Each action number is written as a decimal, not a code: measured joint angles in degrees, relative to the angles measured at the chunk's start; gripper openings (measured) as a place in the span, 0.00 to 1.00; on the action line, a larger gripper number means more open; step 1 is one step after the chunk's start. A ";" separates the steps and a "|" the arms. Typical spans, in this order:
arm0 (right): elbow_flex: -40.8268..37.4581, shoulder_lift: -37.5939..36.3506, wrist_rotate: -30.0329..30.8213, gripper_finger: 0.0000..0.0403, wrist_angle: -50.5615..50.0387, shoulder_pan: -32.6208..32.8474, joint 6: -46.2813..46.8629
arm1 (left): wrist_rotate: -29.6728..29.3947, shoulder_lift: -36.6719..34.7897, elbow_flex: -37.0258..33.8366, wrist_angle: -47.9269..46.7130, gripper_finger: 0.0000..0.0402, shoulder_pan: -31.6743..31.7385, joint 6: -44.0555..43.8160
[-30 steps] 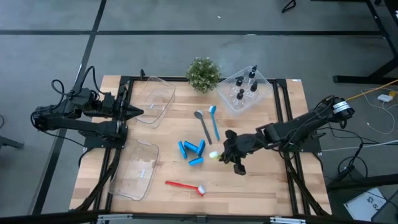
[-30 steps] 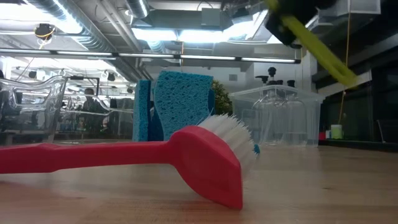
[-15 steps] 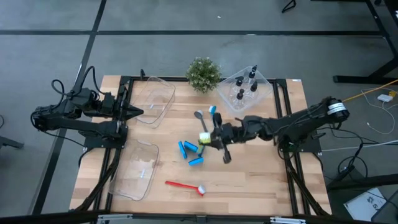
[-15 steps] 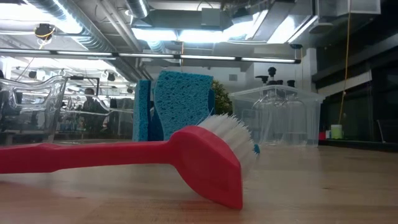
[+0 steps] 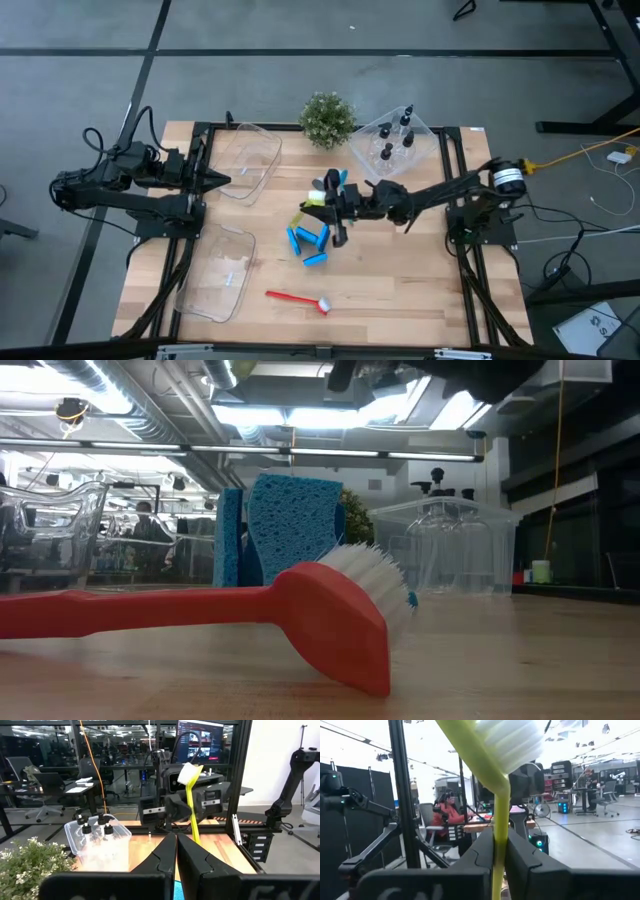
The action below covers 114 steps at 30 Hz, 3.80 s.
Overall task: Pick & Place Kitchen Sink Supplies
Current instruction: Put the yellow dish brush into the top transparent bin
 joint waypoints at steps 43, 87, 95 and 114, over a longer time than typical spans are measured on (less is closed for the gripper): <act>12.13 0.45 -7.86 0.08 -16.73 -8.64 -6.39 | -2.05 7.81 0.00 6.14 0.02 0.02 -5.10; 12.04 0.45 -7.37 0.06 -19.38 -8.75 -12.67 | -5.43 36.07 8.26 11.91 0.44 0.13 6.97; 12.04 0.47 -7.39 0.09 -18.69 -8.75 -12.65 | -4.45 36.10 8.26 12.77 0.29 0.13 5.31; 12.15 0.25 -4.25 0.30 -26.12 -8.90 -9.82 | -12.12 35.12 8.20 9.50 0.04 0.07 3.96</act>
